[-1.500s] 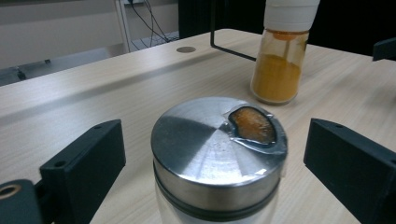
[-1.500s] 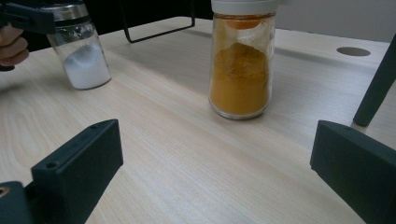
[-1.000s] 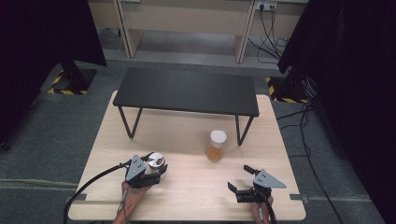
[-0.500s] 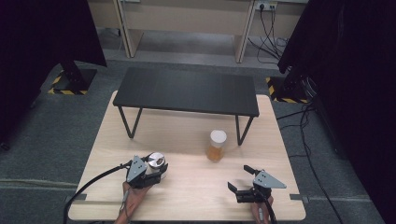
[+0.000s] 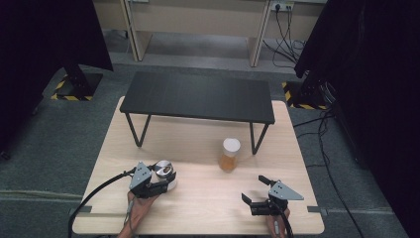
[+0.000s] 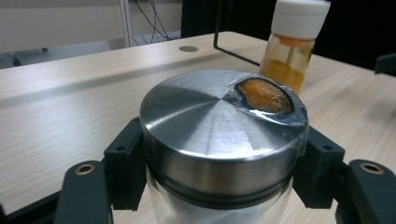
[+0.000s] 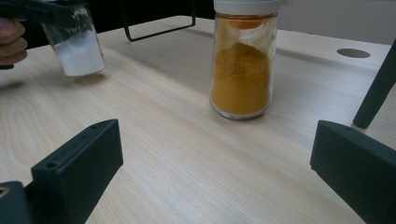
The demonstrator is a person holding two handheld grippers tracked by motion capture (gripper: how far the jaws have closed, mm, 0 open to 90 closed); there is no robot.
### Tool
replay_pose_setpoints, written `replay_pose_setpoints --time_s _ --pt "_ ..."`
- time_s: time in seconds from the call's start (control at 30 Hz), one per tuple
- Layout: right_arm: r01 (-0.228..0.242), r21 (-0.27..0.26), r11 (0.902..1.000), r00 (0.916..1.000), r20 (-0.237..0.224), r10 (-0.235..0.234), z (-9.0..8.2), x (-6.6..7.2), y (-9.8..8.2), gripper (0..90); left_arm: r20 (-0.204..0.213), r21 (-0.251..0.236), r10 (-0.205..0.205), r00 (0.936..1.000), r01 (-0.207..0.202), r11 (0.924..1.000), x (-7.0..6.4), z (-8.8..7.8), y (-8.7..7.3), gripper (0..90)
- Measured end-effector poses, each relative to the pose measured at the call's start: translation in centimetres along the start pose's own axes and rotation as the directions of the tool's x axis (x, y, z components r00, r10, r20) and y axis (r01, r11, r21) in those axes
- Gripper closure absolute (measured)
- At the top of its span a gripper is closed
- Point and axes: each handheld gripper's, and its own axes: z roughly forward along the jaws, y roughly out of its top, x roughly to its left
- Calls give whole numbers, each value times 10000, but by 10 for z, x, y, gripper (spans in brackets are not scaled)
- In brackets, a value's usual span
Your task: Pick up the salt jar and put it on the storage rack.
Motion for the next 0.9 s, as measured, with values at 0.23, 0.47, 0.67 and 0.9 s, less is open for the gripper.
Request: replay_pose_setpoints --time_s 0.23,0.47,0.67,0.9 --pt "-4 -1 10000 10000 4 4 0 0 0 23 -61 187 464 9989 -462 9988 4 -13 32 313" --pt "-5 -11 10000 10000 1 5 0 0 0 23 127 228 764 9970 -767 9968 7 -18 73 313" --pt "-7 -33 10000 10000 -13 7 0 0 -1 23 504 97 585 9970 -590 9982 11 -18 103 313" --pt "10 -27 10000 10000 -7 -10 0 0 0 23 1174 -105 312 9926 -302 9995 19 -13 143 313"
